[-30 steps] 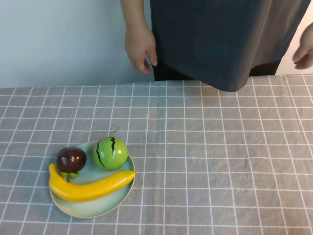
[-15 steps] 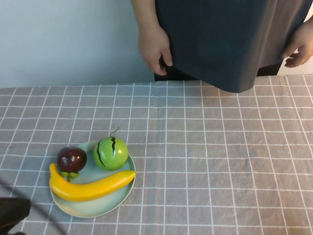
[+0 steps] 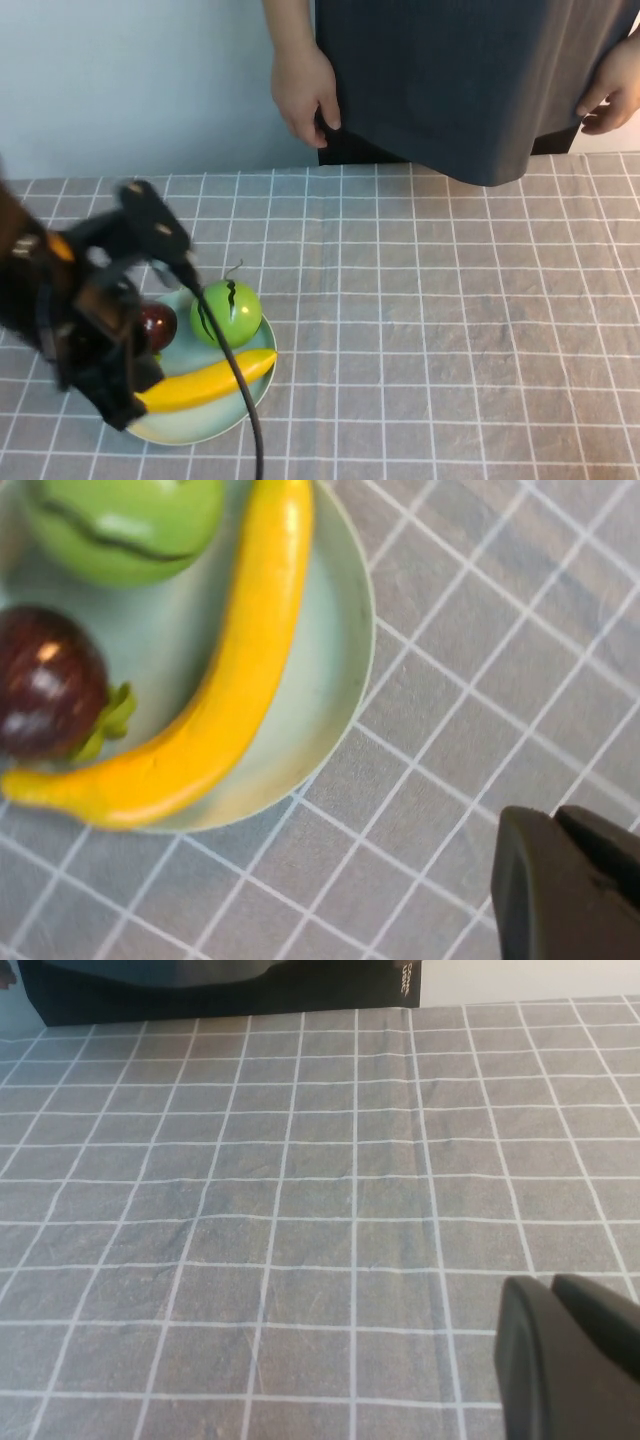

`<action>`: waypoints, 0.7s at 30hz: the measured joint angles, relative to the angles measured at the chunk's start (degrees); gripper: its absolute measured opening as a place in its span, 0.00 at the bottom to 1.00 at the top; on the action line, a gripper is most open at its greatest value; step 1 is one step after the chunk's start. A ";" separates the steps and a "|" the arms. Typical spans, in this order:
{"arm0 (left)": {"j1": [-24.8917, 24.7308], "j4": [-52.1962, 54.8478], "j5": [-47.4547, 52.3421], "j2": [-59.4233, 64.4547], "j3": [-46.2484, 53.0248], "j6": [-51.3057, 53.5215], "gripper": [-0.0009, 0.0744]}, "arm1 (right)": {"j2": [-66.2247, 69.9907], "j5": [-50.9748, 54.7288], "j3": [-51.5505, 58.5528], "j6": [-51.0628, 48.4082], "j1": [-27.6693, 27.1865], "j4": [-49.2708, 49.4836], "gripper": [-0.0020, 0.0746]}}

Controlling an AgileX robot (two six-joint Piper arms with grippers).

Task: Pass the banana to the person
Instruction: Pick up the banana

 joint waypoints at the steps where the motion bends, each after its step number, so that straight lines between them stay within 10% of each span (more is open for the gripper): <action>1: -1.34 0.95 0.00 1.48 -0.27 0.99 0.01 | 0.00 0.00 0.00 0.00 0.00 0.00 0.02; 7: -3.98 2.52 -2.32 8.72 -0.42 9.35 0.05 | 0.00 0.00 0.00 0.00 0.00 0.00 0.02; 15: -3.98 5.20 -8.82 19.53 -0.71 17.45 0.64 | 0.00 0.00 0.00 0.00 0.00 0.00 0.02; 21: -3.98 7.93 -14.64 25.29 -0.71 22.64 0.73 | 0.00 0.00 0.00 0.00 0.00 0.00 0.02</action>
